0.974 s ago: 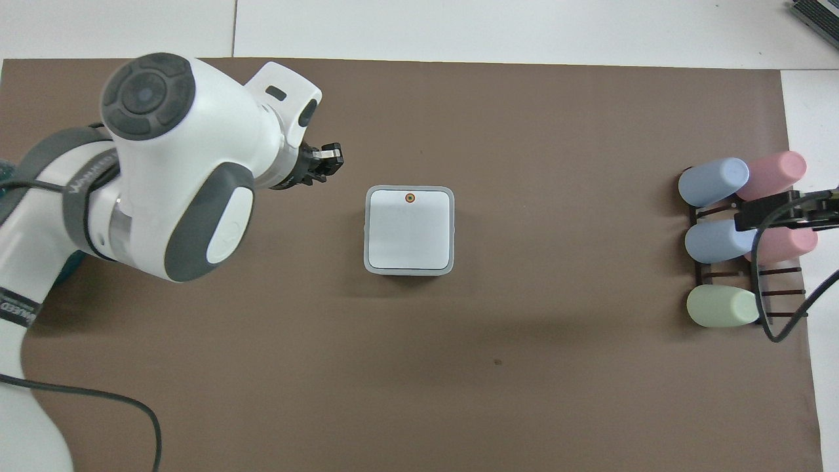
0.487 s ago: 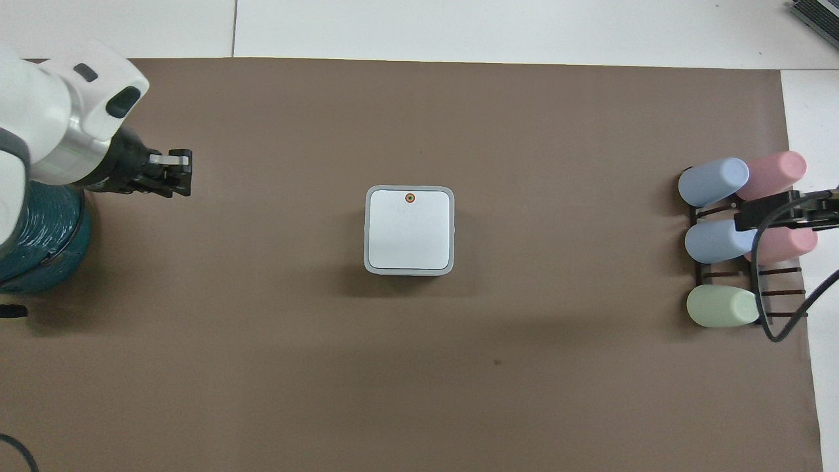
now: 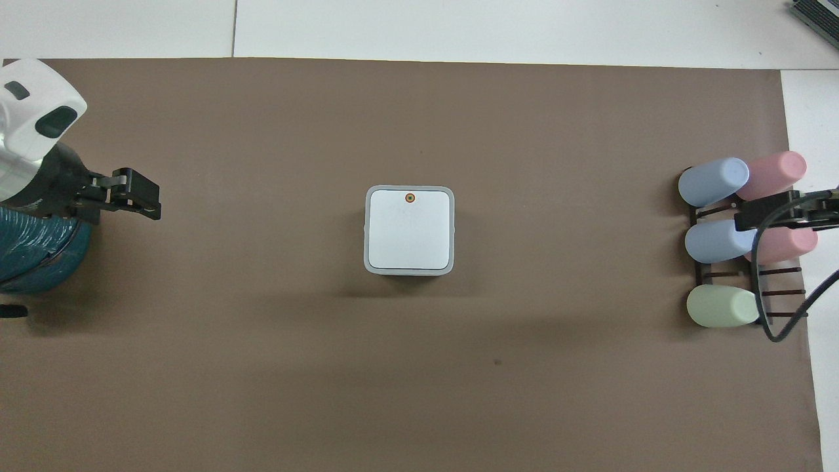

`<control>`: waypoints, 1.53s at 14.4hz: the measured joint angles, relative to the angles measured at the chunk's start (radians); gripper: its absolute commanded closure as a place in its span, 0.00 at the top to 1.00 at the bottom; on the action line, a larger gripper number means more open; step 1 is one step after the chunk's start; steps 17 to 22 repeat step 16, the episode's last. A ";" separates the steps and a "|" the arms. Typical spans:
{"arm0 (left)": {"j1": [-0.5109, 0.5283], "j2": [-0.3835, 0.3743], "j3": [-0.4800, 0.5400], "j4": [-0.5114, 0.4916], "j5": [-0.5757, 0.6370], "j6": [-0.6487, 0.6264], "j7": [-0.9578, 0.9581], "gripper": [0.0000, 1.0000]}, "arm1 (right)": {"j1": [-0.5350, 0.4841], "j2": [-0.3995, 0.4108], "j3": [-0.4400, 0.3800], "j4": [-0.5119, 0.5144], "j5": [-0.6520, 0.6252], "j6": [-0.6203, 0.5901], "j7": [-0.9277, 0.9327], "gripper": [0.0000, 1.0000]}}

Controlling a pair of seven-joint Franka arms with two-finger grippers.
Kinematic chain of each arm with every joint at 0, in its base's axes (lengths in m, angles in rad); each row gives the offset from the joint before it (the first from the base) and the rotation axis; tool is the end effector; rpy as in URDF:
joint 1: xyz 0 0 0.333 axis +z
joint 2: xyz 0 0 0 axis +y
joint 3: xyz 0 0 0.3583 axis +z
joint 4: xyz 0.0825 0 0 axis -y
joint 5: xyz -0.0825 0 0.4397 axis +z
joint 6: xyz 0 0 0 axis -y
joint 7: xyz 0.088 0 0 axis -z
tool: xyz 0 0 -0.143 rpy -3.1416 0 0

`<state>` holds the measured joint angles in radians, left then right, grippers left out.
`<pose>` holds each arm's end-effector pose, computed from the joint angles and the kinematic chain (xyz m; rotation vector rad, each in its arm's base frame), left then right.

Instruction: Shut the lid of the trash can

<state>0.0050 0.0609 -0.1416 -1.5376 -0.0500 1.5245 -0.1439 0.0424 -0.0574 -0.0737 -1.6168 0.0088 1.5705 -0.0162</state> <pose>0.6165 -0.0896 0.6074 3.0913 0.0105 -0.1250 0.5899 -0.0184 0.6409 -3.1287 0.0234 -0.0176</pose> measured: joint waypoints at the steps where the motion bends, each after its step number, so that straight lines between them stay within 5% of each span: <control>1: 0.000 -0.001 0.000 -0.001 0.001 0.000 0.000 1.00 | 0.000 0.000 0.000 0.000 0.000 0.000 0.000 1.00; 22: 0.011 -0.008 0.010 -0.001 0.050 0.028 0.111 1.00 | 0.000 0.000 0.000 0.000 0.000 0.000 0.000 1.00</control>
